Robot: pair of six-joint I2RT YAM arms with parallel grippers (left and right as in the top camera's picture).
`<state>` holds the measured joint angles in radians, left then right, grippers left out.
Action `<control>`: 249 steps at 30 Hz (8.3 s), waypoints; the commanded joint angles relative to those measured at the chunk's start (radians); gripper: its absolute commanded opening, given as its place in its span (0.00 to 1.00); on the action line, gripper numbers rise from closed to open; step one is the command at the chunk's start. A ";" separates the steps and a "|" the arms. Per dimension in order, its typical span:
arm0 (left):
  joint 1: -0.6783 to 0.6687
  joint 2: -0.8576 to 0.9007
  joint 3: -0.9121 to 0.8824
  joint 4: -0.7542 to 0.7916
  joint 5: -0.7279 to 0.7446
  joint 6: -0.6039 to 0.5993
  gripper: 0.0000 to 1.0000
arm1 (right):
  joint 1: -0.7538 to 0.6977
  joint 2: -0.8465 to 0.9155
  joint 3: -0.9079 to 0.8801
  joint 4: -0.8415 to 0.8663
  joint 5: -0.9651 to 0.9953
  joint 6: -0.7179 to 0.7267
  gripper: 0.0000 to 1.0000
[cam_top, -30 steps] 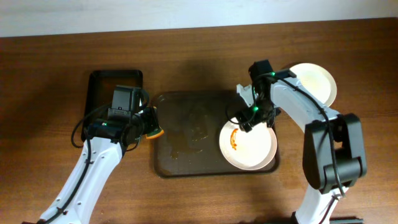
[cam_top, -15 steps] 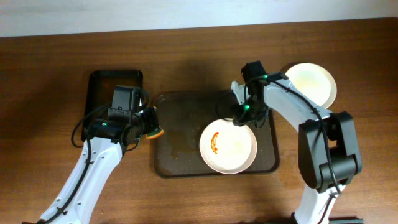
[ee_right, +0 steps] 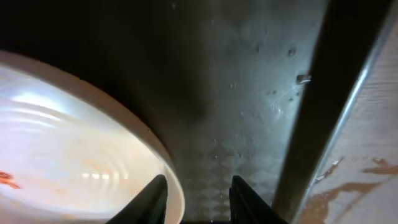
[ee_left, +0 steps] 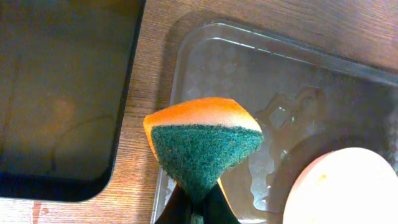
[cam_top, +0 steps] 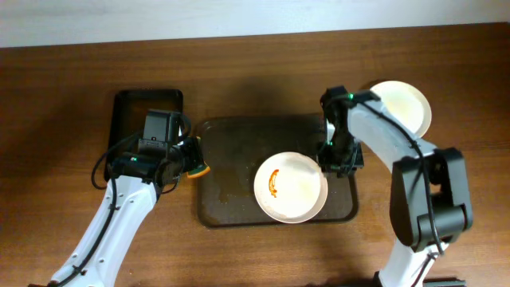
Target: Clean dirty plates on tray and stack at the side
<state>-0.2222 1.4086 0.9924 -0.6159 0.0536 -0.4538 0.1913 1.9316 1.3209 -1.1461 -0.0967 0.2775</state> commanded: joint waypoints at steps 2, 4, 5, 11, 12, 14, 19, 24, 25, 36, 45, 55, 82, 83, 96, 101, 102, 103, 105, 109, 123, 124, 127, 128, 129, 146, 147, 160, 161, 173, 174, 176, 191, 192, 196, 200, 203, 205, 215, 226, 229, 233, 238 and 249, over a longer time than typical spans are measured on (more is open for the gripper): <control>0.000 0.003 0.003 0.018 0.011 0.006 0.00 | 0.000 -0.192 -0.145 0.102 -0.046 0.016 0.41; 0.000 0.003 0.003 0.030 0.011 0.006 0.00 | 0.000 -0.246 -0.204 0.148 -0.058 0.016 0.44; 0.000 0.003 0.003 0.032 0.011 0.006 0.00 | 0.000 -0.242 -0.227 0.166 -0.062 0.021 0.44; 0.000 0.003 0.003 0.029 0.011 0.006 0.00 | 0.000 -0.238 -0.377 0.298 -0.101 0.099 0.38; 0.000 0.003 0.003 0.029 0.011 0.006 0.00 | 0.000 -0.238 -0.384 0.308 -0.102 0.105 0.35; 0.000 0.003 0.003 0.030 0.011 0.006 0.00 | 0.001 -0.238 -0.385 0.329 -0.103 0.125 0.28; 0.000 0.003 0.003 0.029 0.011 0.006 0.00 | 0.075 -0.235 -0.441 0.441 -0.101 0.125 0.22; 0.000 0.004 0.003 0.033 0.048 0.006 0.00 | 0.082 -0.235 -0.451 0.574 -0.096 0.155 0.04; -0.004 0.008 0.003 0.043 0.067 0.006 0.00 | 0.082 -0.235 -0.451 0.628 -0.124 0.161 0.04; -0.229 0.243 0.003 0.347 0.120 -0.006 0.00 | 0.172 -0.155 -0.451 0.856 -0.162 0.070 0.04; -0.269 0.282 0.003 0.286 0.126 -0.010 0.00 | 0.200 -0.150 -0.451 0.863 -0.125 0.101 0.04; -0.269 0.427 0.003 0.304 0.194 -0.121 0.00 | 0.200 -0.150 -0.451 0.859 -0.129 0.101 0.04; -0.269 0.415 0.088 0.026 0.220 0.021 0.00 | 0.200 -0.150 -0.451 0.837 -0.128 0.101 0.04; -0.269 0.415 0.046 0.090 0.220 0.021 0.00 | 0.200 -0.150 -0.451 0.837 -0.128 0.101 0.04; -0.269 0.414 -0.127 0.302 -0.404 0.022 0.00 | 0.200 -0.150 -0.451 0.835 -0.129 0.101 0.04; -0.269 0.412 0.018 0.205 -0.597 0.050 0.00 | 0.200 -0.150 -0.451 0.828 -0.129 0.101 0.04; -0.269 0.412 0.047 0.192 -0.601 0.067 0.00 | 0.200 -0.150 -0.451 0.827 -0.128 0.101 0.04; -0.269 0.411 0.080 0.169 -0.605 0.067 0.00 | 0.200 -0.150 -0.451 0.825 -0.128 0.101 0.04; -0.269 0.398 0.149 0.117 -0.645 0.066 0.00 | 0.200 -0.150 -0.451 0.822 -0.127 0.101 0.04; -0.268 0.313 0.220 0.037 -0.494 0.066 0.00 | 0.200 -0.150 -0.451 0.822 -0.128 0.101 0.04; -0.299 0.403 0.104 0.014 0.068 0.043 0.00 | 0.200 -0.150 -0.451 0.822 -0.129 0.105 0.04; -0.299 0.409 0.104 0.014 0.069 0.043 0.00 | 0.200 -0.150 -0.451 0.822 -0.128 0.105 0.04; -0.299 0.440 0.104 0.019 0.066 0.043 0.00 | 0.200 -0.150 -0.451 0.822 -0.129 0.105 0.04; -0.299 0.460 0.104 0.020 0.031 0.043 0.00 | 0.200 -0.150 -0.451 0.821 -0.129 0.105 0.04; -0.299 0.481 0.104 0.016 -0.045 0.043 0.00 | 0.200 -0.150 -0.451 0.821 -0.129 0.105 0.04; -0.299 0.414 0.444 -0.428 -0.683 -0.217 0.00 | 0.200 -0.160 -0.278 0.605 -0.068 0.104 0.04; -0.298 0.359 0.450 -0.421 -0.620 -0.216 0.00 | 0.200 -0.167 -0.240 0.576 -0.067 0.088 0.04; 0.057 0.214 0.447 -0.396 -0.295 0.013 0.00 | 0.331 -0.206 0.410 0.005 0.494 -0.060 0.25; 0.074 0.214 0.446 -0.397 -0.267 0.044 0.00 | 0.324 -0.201 0.400 0.001 0.431 -0.060 0.60; 0.092 0.214 0.383 -0.360 -0.251 0.068 0.00 | 0.093 0.088 0.158 0.187 -0.143 -0.064 0.44; 0.092 0.214 0.381 -0.361 -0.251 0.068 0.00 | 0.095 0.106 0.158 0.187 -0.143 -0.064 0.44; 0.092 0.215 0.380 -0.360 -0.251 0.067 0.00 | 0.096 0.141 0.156 0.186 -0.143 -0.064 0.41; 0.092 0.215 0.380 -0.357 -0.251 0.067 0.00 | 0.138 0.028 0.156 0.223 0.214 -0.035 0.04; 0.092 0.215 0.380 -0.357 -0.251 0.067 0.00 | 0.169 -0.035 0.158 0.214 0.299 -0.038 0.04; 0.092 0.215 0.380 -0.357 -0.251 0.067 0.00 | 0.346 -0.213 0.158 0.200 0.602 -0.061 0.04; 0.092 0.215 0.380 -0.357 -0.251 0.067 0.00 | 0.509 -0.237 0.158 0.200 0.979 -0.061 0.04; 0.092 0.215 0.380 -0.357 -0.251 0.067 0.00 | 0.610 -0.237 0.158 0.200 1.234 -0.061 0.04; 0.092 0.215 0.380 -0.357 -0.251 0.067 0.00 | 0.660 -0.237 0.158 0.200 1.375 -0.065 0.04; 0.092 0.215 0.380 -0.357 -0.251 0.067 0.00 | 0.728 -0.237 0.158 0.180 1.288 -0.060 0.04; 0.092 0.215 0.380 -0.357 -0.251 0.067 0.00 | -0.114 -0.237 0.158 0.131 -0.006 0.043 0.04; 0.092 0.215 0.380 -0.357 -0.251 0.067 0.00 | -0.432 -0.229 0.156 0.183 -0.110 0.008 0.04; 0.092 0.215 0.380 -0.356 -0.251 0.066 0.00 | -0.655 -0.171 0.156 0.290 -0.069 0.065 0.04; 0.092 0.215 0.380 -0.354 -0.251 0.066 0.00 | -0.675 -0.047 0.156 0.427 -0.065 0.079 0.04; 0.095 0.232 0.362 -0.271 -0.255 0.113 0.00 | -0.581 -0.072 0.156 0.253 -0.579 -0.043 0.98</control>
<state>-0.1322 1.6157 1.3743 -0.9474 -0.1978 -0.4030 -0.4427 1.9430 1.4681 -0.8364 -0.4747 0.3149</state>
